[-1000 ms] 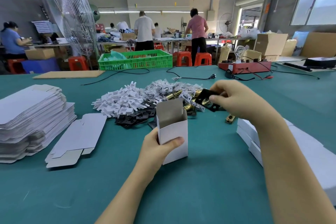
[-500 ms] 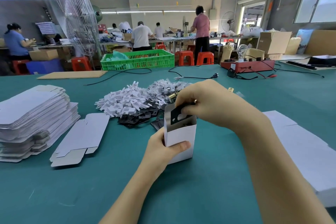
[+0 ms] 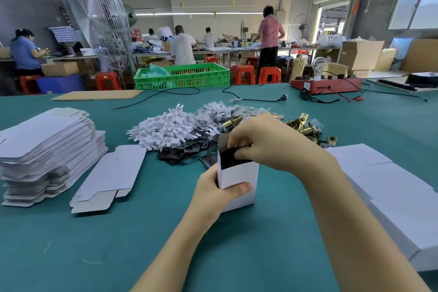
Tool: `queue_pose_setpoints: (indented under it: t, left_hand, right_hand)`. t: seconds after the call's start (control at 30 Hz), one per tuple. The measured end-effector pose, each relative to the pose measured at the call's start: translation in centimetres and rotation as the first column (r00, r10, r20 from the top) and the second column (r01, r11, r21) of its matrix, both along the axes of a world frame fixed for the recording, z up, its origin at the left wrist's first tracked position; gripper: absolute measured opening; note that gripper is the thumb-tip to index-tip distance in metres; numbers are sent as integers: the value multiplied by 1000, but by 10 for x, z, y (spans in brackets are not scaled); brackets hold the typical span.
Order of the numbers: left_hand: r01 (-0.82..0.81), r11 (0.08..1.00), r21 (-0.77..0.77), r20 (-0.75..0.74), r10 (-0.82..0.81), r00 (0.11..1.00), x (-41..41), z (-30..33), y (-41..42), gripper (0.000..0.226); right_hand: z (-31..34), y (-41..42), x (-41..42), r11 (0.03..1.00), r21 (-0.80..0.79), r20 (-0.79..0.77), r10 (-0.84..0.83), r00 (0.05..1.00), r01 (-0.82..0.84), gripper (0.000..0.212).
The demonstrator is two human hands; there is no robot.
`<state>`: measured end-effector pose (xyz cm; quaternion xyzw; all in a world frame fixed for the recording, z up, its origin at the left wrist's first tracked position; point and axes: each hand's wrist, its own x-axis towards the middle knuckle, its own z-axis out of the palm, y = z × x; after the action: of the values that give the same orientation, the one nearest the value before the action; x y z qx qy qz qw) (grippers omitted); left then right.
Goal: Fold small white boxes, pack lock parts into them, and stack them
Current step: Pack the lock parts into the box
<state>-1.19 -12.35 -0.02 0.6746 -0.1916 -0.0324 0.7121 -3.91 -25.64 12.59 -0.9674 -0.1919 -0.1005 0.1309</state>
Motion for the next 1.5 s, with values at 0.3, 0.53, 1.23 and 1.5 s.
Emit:
queue_pose_setpoints:
  t: [0.3, 0.53, 1.23, 1.5]
  left_hand:
    - [14, 1000, -15, -4, -14, 1000, 2, -2, -1, 40]
    - [-83, 997, 2, -59, 83, 995, 7, -7, 0, 31]
    - [-237, 968, -86, -160, 221, 962, 19, -10, 5, 35]
    - [-232, 970, -76, -144, 219, 965, 25, -14, 7, 26]
  right_hand:
    - [7, -23, -3, 959, 280, -10, -43, 999, 44, 10]
    - [-4, -67, 4, 860, 423, -55, -290, 955, 286, 12]
    - [-72, -53, 127, 798, 377, -77, -479, 874, 470, 23]
    - [-77, -5, 214, 955, 135, -154, -244, 957, 265, 39]
